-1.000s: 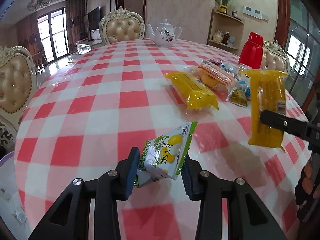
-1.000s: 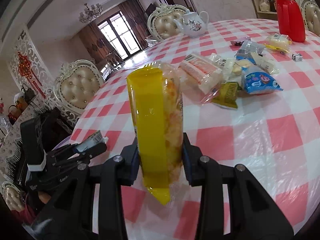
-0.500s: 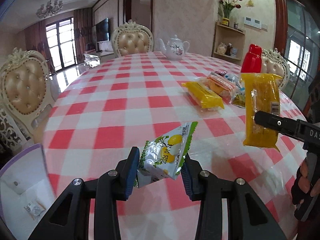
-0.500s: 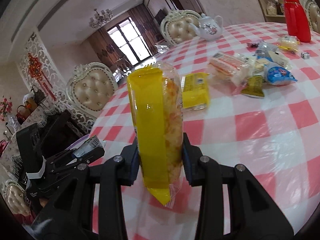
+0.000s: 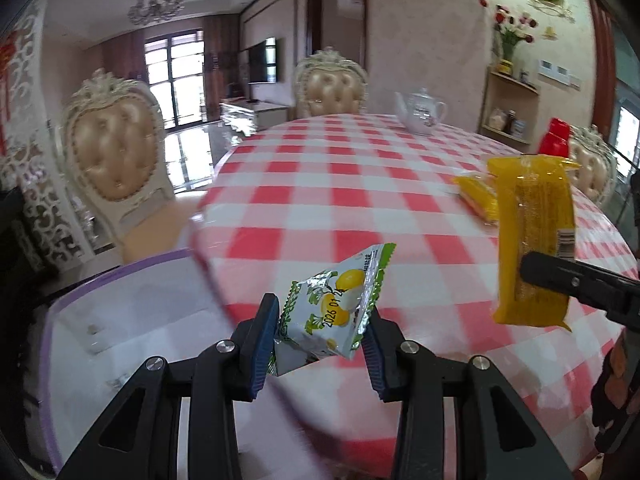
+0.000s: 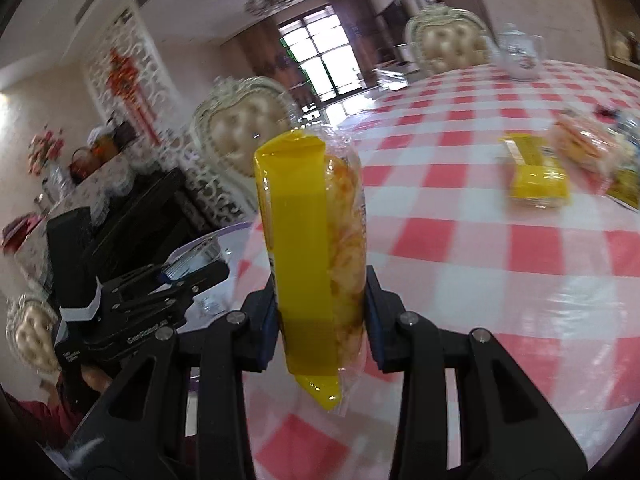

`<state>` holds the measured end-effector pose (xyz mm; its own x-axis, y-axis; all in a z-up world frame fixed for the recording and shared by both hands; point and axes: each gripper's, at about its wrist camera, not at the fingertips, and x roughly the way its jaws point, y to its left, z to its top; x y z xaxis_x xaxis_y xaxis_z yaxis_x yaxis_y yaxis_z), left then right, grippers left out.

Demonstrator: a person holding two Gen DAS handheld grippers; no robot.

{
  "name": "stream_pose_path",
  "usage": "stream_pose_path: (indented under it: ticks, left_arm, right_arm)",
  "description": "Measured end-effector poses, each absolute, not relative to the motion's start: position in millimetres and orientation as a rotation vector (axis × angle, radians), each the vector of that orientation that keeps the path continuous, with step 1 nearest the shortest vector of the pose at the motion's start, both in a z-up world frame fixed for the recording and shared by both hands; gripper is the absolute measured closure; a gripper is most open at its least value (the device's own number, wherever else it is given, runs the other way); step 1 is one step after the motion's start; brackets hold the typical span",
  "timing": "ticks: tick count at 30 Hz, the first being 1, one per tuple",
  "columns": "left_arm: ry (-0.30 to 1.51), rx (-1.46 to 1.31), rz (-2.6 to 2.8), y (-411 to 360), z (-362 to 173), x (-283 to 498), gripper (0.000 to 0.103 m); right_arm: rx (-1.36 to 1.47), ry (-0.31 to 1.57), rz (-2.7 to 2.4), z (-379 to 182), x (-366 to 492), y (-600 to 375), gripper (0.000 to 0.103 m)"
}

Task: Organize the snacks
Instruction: 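Carry the biscuit packet and yellow bread packet over the white box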

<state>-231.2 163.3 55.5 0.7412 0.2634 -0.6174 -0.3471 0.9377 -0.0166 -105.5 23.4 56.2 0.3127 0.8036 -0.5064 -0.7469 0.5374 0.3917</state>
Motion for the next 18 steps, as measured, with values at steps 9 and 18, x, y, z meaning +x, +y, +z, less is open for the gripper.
stream_pose_path:
  ticks: [9,18]
  left_arm:
    - [0.668,-0.159,0.486,221.7,49.8,-269.4,0.062]
    - [0.706,-0.174,0.596,273.4,40.5,-294.5,0.062]
  right_arm:
    - [-0.011,0.737,1.15,54.2,-143.3,89.1,0.063]
    - [-0.125,0.763,1.256,47.0,-185.0,145.1,0.063]
